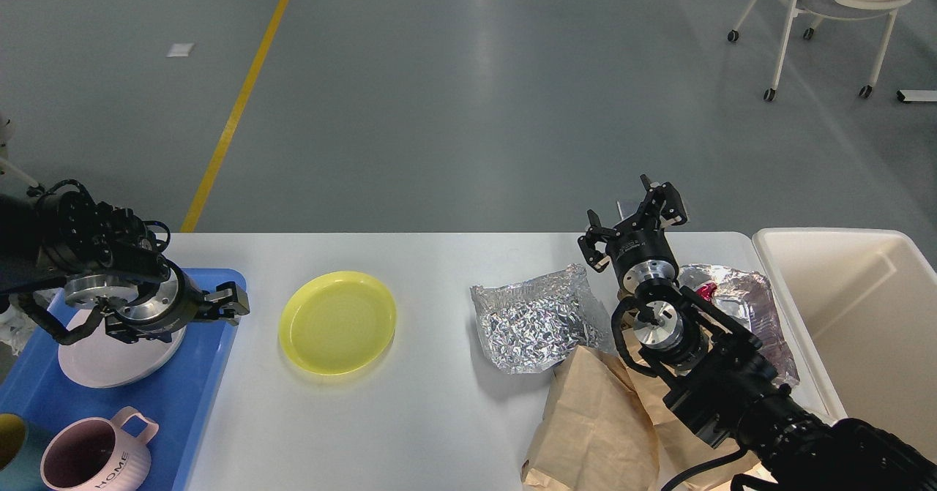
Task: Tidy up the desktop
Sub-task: 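Raise the left gripper and move it toward the yellow plate, then grip the yellow plate's rim with the left gripper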
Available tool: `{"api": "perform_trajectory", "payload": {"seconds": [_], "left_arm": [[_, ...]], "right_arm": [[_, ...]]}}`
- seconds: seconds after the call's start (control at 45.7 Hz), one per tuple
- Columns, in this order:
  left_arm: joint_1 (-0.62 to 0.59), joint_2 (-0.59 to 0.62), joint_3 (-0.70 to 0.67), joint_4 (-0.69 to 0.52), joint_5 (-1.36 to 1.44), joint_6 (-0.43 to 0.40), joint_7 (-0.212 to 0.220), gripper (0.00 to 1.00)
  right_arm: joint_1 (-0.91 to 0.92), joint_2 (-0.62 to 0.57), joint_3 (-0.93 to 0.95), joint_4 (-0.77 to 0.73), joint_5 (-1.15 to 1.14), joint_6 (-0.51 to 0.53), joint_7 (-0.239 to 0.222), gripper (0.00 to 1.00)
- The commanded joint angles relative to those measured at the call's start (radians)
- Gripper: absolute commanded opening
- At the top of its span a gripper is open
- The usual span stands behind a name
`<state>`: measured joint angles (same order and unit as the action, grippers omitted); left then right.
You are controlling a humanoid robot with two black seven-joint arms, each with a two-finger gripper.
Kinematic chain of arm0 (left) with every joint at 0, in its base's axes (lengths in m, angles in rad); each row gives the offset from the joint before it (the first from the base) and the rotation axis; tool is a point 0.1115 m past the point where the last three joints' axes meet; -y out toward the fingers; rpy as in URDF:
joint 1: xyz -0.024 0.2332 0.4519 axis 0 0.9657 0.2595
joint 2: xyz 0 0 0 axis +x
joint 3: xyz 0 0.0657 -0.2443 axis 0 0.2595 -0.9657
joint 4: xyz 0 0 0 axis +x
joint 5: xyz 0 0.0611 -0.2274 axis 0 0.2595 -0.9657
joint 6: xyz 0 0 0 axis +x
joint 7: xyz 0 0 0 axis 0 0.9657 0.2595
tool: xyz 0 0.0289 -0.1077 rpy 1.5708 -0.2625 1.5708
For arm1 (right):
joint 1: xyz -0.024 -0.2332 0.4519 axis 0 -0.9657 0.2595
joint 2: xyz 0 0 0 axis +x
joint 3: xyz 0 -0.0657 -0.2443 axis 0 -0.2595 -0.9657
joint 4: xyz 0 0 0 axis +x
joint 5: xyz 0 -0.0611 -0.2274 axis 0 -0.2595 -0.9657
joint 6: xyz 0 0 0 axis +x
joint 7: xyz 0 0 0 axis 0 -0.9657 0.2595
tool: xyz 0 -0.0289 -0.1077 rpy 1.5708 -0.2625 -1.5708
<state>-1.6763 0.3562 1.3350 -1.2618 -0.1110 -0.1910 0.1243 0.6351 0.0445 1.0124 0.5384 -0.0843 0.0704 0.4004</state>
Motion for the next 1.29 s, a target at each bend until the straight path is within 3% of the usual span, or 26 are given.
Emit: {"api": "perform_trajectory", "payload": {"seconds": [0.0,0.219,0.285,0.722,1.007,1.27], "left_arm": [[0.046,-0.005,-0.026,0.007,-0.003,0.056,0.001,0.87],[0.173,-0.045,-0.129,0.015,-0.003,0.264,0.003,0.87],[0.188,-0.046,-0.143,0.021,-0.003,0.284,0.003,0.87],[0.276,-0.085,-0.183,0.07,0.007,0.278,0.005,0.96],[0.285,-0.088,-0.183,0.124,-0.001,0.283,0.006,0.96],[0.334,-0.108,-0.211,0.18,-0.004,0.291,0.006,0.89]], "right_arm": [[0.0,0.0,0.0,0.0,0.0,0.0,0.0,1.0],[0.0,0.0,0.0,0.0,0.0,0.0,0.0,1.0],[0.0,0.0,0.0,0.0,0.0,0.0,0.0,1.0],[0.0,0.0,0.0,0.0,0.0,0.0,0.0,1.0],[0.0,0.0,0.0,0.0,0.0,0.0,0.0,1.0],[0.0,0.0,0.0,0.0,0.0,0.0,0.0,1.0]]}}
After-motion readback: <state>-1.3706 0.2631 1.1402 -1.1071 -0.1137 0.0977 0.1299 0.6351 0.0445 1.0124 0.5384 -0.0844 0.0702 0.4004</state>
